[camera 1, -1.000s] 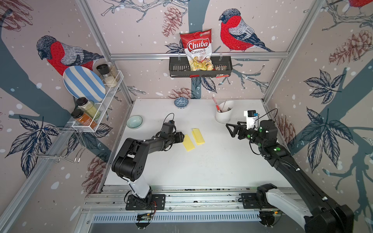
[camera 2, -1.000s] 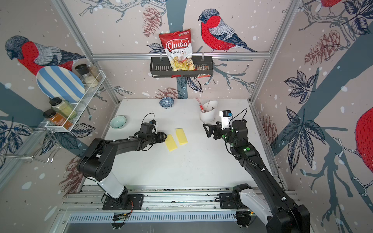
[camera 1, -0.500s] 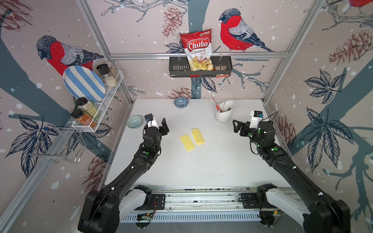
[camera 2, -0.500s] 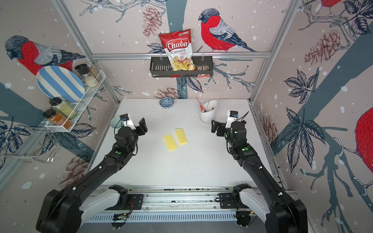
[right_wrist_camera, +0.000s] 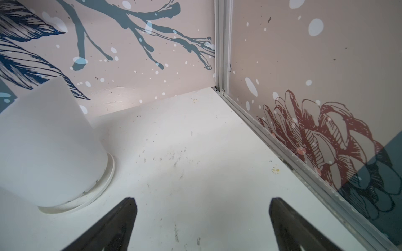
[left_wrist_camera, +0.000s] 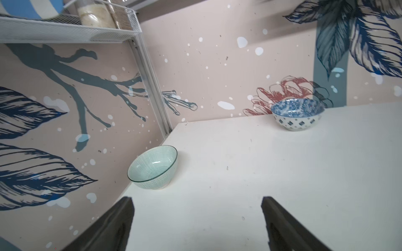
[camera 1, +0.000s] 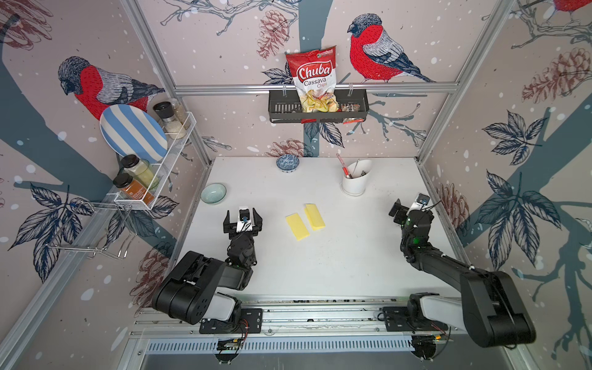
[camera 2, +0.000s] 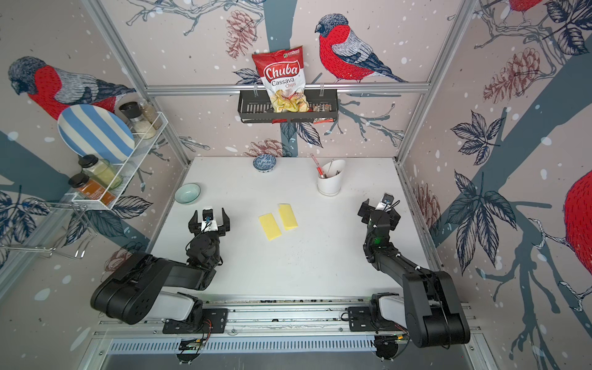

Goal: Fold the square paper along the opposite sides
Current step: Reset both arms

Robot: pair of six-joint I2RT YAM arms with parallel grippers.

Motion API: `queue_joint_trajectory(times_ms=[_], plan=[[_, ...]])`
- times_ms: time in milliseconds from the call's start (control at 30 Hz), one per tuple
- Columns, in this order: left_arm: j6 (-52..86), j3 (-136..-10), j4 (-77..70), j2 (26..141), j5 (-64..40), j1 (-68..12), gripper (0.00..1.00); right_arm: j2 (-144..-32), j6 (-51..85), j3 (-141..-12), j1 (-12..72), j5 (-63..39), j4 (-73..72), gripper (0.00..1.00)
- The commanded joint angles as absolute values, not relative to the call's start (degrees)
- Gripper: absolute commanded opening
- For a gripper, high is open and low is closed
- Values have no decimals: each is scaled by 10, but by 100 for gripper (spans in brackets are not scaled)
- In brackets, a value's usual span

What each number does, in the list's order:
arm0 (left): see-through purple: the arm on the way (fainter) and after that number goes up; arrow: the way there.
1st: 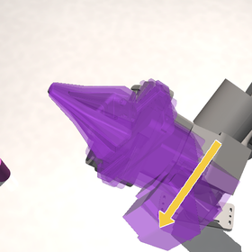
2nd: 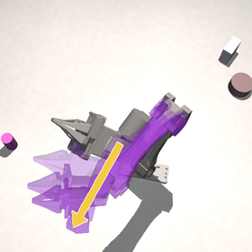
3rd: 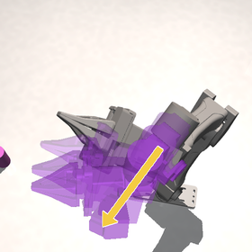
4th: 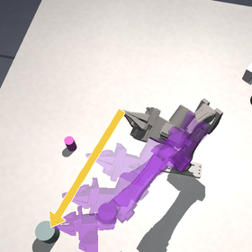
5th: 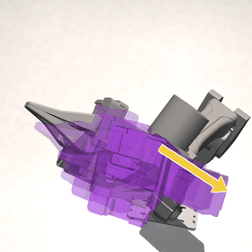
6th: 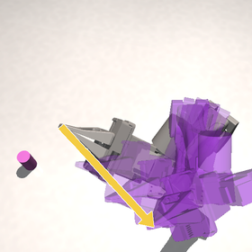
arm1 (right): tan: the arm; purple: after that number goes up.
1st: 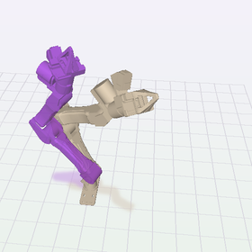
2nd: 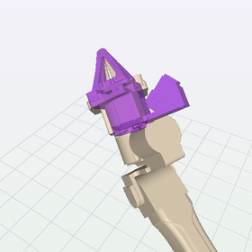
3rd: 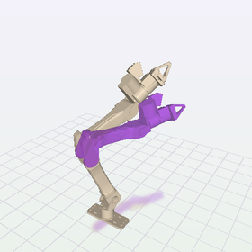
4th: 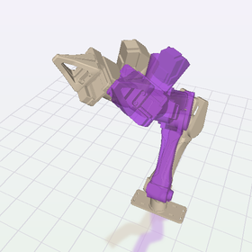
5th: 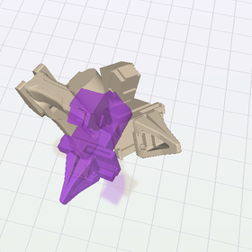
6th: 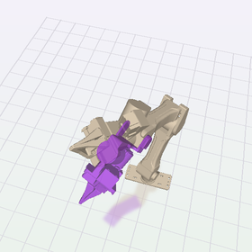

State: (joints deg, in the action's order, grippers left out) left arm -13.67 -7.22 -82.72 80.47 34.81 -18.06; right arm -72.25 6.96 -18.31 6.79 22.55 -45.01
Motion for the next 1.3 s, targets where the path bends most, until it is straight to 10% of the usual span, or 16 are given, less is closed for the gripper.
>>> queue_joint_trajectory(times_ms=[0,200,400,500,1267], plan=[[-61,-106,-691,753,360,-166,91,-739,27,-171,56,184,-563,100],[-43,-36,-936,866,313,-116,92,-747,22,-155,35,116,-575,100],[-38,-58,-931,912,234,-92,89,-899,9,-48,40,121,-924,100],[-23,-106,-812,894,128,-52,90,-864,52,-139,1,75,-686,100],[9,-133,-743,888,53,-8,98,-863,43,-130,10,91,-700,100]])
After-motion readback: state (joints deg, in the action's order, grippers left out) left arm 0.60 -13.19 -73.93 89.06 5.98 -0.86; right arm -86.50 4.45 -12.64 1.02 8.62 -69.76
